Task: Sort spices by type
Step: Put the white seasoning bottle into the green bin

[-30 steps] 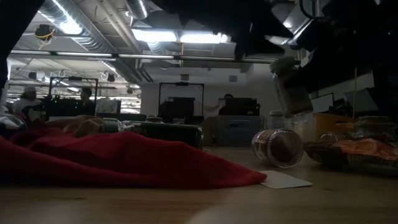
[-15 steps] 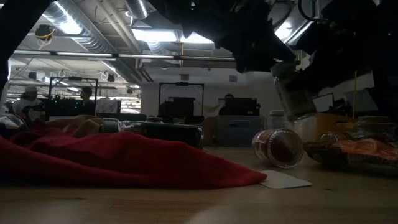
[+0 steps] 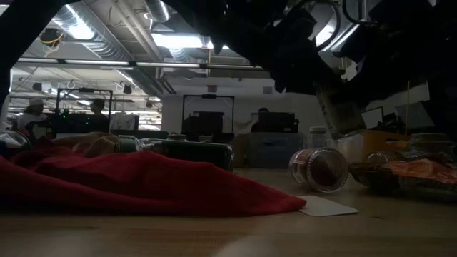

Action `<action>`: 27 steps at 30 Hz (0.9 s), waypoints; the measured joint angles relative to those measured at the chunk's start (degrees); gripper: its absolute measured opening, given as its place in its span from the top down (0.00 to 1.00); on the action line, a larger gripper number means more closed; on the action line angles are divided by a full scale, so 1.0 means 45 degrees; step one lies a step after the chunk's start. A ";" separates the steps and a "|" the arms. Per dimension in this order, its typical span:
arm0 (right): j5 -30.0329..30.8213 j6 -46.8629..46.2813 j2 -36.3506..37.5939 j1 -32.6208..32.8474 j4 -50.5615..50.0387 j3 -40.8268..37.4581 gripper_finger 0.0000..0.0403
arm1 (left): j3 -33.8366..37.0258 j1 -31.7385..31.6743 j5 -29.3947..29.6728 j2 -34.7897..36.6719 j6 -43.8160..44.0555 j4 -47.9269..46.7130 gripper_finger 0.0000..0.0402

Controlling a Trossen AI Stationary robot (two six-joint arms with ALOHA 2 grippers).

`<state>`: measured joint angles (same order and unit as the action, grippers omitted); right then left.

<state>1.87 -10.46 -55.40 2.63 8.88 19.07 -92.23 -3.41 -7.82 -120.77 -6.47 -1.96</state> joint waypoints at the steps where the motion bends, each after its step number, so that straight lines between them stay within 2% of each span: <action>1: -0.0001 0.0000 0.0000 0.0004 0.0011 0.0004 0.47 | 0.0000 0.0001 0.0012 0.0000 -0.0021 -0.0013 0.46; 4: 0.0052 0.0117 0.0000 0.0002 0.0003 0.0000 0.47 | 0.0000 -0.0029 -0.0049 0.0000 -0.0138 -0.0129 0.54; 12: 0.0136 0.0111 0.0000 0.0000 0.0048 0.0002 0.47 | 0.0000 -0.0189 -0.0136 0.0058 -0.0200 -0.0204 0.54; 23: 0.0254 -0.0379 0.0000 -0.0017 0.0109 0.0010 0.47 | 0.0000 -0.0773 -0.1194 0.0063 -0.0245 -0.0189 0.54; 27: 0.0339 -0.0560 0.0004 -0.0015 0.0116 0.0015 0.42 | 0.0004 -0.0922 -0.1771 0.0078 -0.0292 -0.0285 0.54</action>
<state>3.40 -12.98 -55.38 2.57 9.40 19.14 -92.21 -7.56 -15.79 -120.42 -7.78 -3.24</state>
